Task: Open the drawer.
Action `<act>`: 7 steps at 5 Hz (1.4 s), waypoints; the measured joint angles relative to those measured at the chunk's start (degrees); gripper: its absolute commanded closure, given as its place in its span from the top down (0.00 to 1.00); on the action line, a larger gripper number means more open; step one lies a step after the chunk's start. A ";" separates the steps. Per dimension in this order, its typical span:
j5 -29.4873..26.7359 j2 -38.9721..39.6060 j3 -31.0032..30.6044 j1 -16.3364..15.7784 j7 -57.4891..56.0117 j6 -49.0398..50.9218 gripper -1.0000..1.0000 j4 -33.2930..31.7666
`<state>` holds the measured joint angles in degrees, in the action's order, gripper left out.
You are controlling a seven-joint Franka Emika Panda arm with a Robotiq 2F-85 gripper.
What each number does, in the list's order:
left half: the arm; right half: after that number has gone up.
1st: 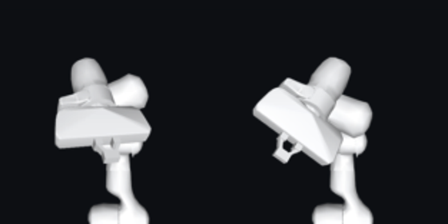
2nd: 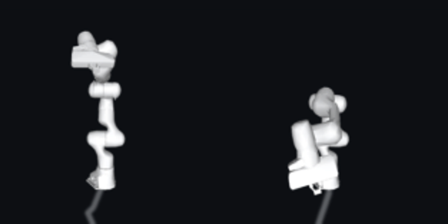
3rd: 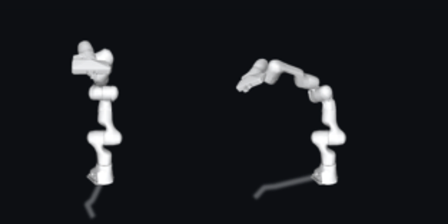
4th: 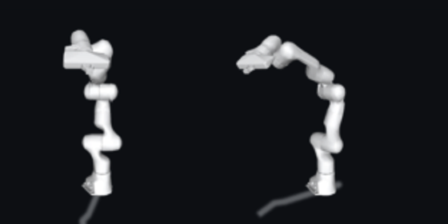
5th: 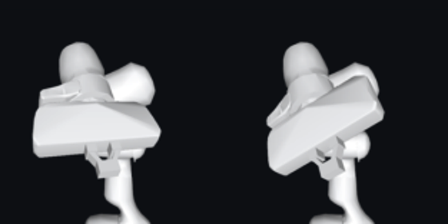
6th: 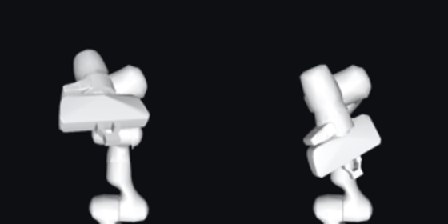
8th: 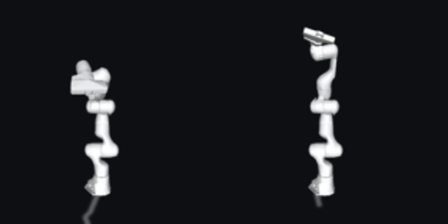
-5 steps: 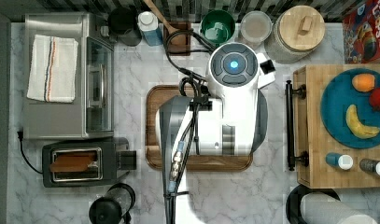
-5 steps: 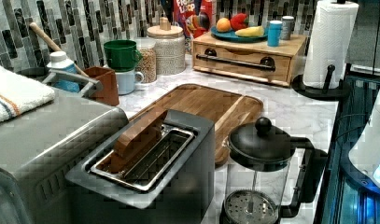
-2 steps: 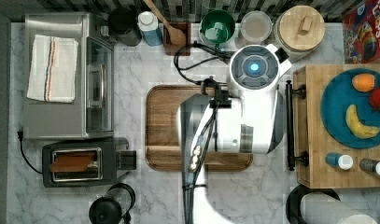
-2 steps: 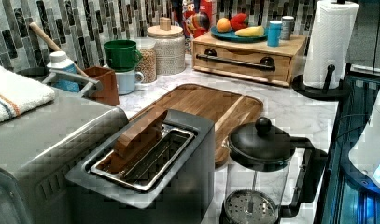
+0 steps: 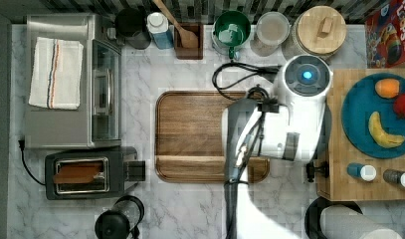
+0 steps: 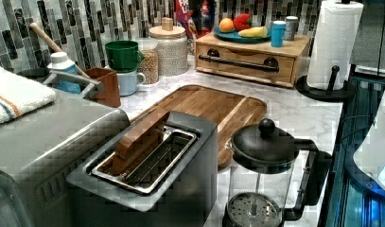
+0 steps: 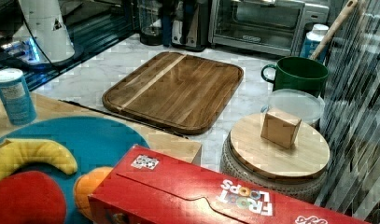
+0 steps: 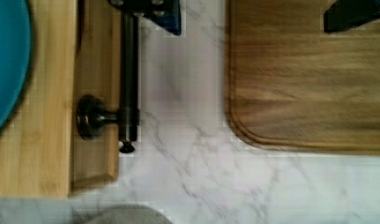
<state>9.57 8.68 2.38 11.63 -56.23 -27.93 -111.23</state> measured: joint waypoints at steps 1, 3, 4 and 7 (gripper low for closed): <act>1.64 0.95 2.04 1.27 -3.36 -2.25 1.00 -1.51; 2.52 1.87 4.70 3.27 -4.42 -10.09 1.00 -5.26; 3.53 2.41 4.69 3.66 -4.42 -11.74 1.00 -6.49; 5.39 6.37 4.66 3.98 -4.48 -21.95 1.00 -8.28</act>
<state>14.97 15.05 7.05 15.61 -60.71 -49.88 -119.52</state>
